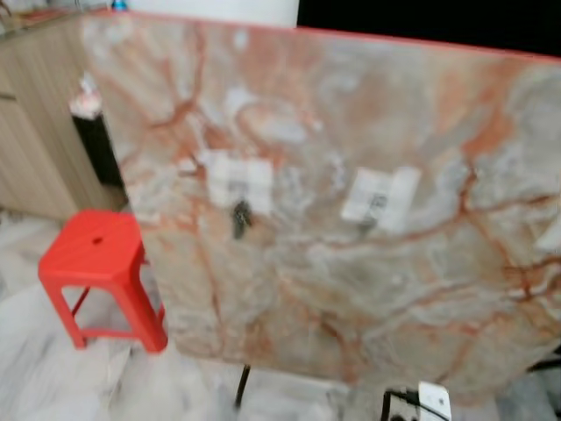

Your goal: Hang keys on a hook

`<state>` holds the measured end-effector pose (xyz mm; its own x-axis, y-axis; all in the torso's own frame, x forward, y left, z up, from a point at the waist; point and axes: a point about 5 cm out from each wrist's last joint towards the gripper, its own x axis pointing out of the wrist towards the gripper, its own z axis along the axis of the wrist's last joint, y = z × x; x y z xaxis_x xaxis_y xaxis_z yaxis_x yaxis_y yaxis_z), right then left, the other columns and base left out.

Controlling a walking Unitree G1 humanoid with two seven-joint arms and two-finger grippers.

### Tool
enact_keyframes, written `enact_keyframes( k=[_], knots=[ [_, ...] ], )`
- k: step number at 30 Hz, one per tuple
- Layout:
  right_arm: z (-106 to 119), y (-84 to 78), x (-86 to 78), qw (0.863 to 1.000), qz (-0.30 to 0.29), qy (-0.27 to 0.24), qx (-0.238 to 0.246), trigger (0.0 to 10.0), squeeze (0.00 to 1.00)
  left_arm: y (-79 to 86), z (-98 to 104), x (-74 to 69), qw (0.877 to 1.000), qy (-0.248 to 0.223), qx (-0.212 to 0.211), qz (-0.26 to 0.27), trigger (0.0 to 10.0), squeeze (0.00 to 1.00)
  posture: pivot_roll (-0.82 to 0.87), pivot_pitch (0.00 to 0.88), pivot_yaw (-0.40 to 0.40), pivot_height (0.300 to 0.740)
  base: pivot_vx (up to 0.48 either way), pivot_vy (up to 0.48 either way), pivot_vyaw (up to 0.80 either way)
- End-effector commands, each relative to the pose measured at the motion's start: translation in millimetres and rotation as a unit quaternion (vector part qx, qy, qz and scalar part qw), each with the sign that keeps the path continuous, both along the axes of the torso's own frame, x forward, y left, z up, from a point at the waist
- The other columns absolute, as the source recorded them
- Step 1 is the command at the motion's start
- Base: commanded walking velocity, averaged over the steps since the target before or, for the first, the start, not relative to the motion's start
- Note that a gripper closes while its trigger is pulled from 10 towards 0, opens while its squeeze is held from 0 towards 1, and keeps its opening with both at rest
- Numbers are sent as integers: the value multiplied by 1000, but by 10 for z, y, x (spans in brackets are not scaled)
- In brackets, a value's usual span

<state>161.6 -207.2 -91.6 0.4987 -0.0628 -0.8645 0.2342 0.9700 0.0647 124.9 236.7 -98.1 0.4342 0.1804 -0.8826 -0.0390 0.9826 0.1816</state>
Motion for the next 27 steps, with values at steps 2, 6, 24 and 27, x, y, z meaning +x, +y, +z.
enact_keyframes(
  k=[2, 6, 24, 27],
  knots=[
    [6, -71, -16, 1000, -3, 3, -9, 10000, 0, -75, -22, -10, 1000, 4, -7, -6, 10000, 0, 54, 0, -49, 740, 0, -368, 0],
    [5, -77, -21, 1000, 0, 4, -12, 10000, 0, -108, -16, 35, 1000, 2, -7, -10, 10000, 0, 51, 0, -48, 740, 0, -370, 0],
    [-4, -78, -45, 1000, 9, 7, -16, 10000, 0, 107, -8, -127, 1000, 19, 8, -18, 10000, 0, 43, 0, -43, 740, 0, -367, 0],
    [-5, -75, -47, 1000, 10, 8, -15, 10000, 0, 81, -17, -130, 1000, 20, 7, -20, 10000, 0, 45, 0, -42, 740, 0, -365, 0]
  ],
)
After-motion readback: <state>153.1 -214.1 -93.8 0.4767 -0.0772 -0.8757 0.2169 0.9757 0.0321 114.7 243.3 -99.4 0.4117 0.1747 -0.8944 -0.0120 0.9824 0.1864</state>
